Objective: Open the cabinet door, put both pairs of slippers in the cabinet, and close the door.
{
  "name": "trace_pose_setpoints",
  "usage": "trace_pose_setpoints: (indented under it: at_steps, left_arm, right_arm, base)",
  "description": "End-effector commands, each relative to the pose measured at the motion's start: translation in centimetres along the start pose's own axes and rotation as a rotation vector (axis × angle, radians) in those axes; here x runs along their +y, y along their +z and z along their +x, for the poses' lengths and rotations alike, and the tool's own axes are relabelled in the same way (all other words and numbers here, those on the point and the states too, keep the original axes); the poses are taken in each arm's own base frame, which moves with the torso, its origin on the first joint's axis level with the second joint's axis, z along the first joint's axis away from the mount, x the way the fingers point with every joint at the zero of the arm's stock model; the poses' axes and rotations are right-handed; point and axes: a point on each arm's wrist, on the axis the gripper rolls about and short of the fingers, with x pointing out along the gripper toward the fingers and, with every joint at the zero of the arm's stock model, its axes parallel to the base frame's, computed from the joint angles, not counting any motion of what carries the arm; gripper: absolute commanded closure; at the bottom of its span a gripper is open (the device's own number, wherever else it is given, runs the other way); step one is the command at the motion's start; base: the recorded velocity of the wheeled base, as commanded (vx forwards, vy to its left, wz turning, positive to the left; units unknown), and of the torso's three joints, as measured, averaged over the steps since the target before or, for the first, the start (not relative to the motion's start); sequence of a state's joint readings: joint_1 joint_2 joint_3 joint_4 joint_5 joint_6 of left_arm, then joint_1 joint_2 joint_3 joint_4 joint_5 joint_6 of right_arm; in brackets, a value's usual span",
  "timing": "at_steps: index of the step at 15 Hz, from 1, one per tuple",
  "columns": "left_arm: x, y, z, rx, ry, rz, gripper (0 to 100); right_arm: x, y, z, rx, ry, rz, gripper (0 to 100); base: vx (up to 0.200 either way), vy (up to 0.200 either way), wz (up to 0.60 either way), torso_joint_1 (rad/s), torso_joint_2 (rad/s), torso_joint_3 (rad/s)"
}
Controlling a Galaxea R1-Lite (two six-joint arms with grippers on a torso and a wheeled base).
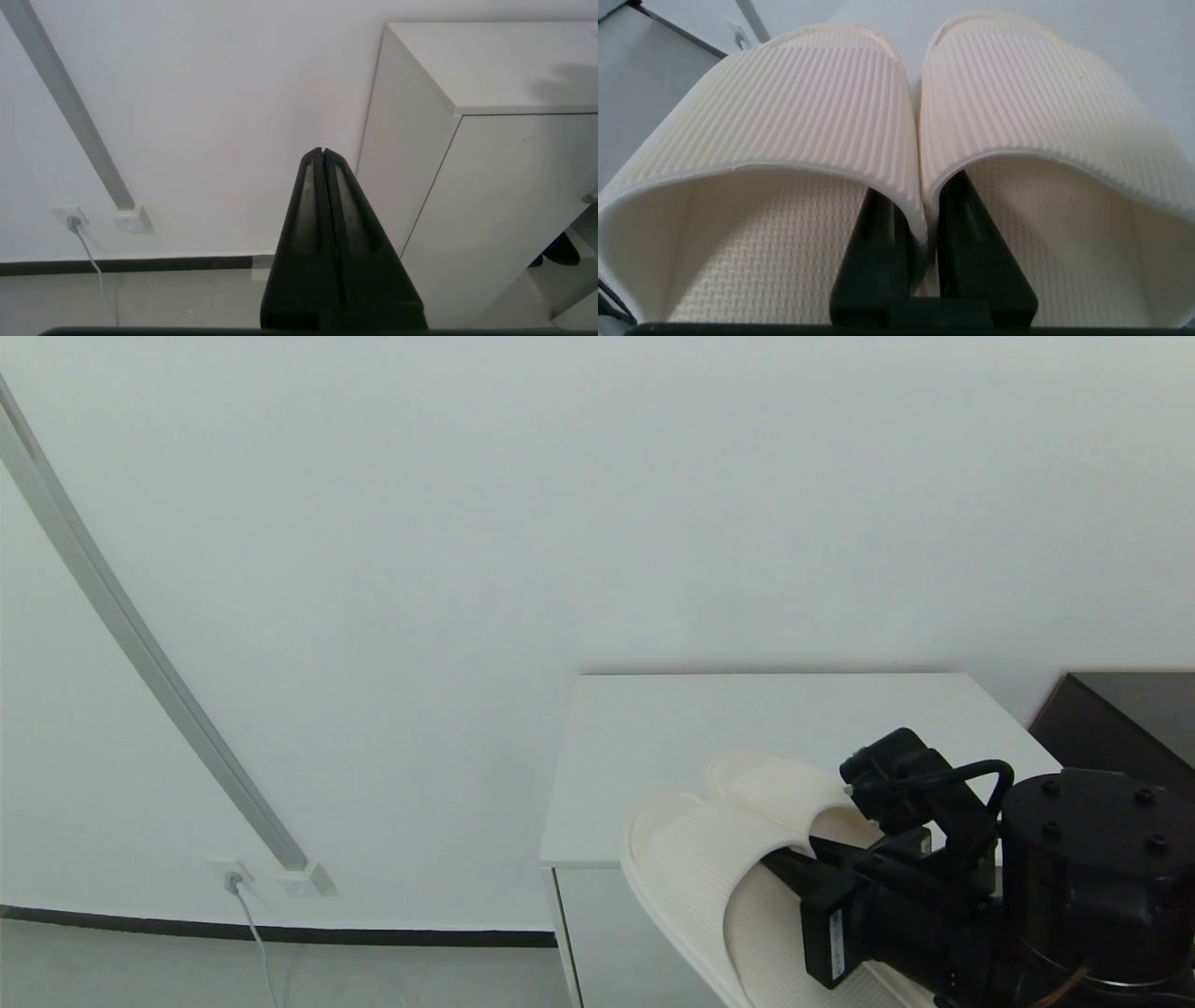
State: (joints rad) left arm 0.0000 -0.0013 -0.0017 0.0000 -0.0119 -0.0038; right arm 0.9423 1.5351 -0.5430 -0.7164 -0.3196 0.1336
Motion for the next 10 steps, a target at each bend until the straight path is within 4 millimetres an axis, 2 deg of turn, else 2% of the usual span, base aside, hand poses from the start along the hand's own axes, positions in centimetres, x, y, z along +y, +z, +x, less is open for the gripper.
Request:
trace_pose_setpoints:
  at_steps: [1, 10]
  left_arm:
    - [0.0, 0.0, 0.01, 0.001, 0.0, -0.001, 100]
    - [0.0, 0.0, 0.01, 0.001, 0.0, -0.002, 100]
  right_arm:
    - [0.12, -0.2, 0.22, 0.008, 0.002, -0.003, 100]
    - [0.29, -0.42, 0.11, 0.014, 0.01, -0.006, 100]
  base:
    - [0.0, 0.0, 0.0, 0.0, 0.0, 0.0]
    - [-0.2, 0.0, 0.0, 0.002, 0.0, 0.003]
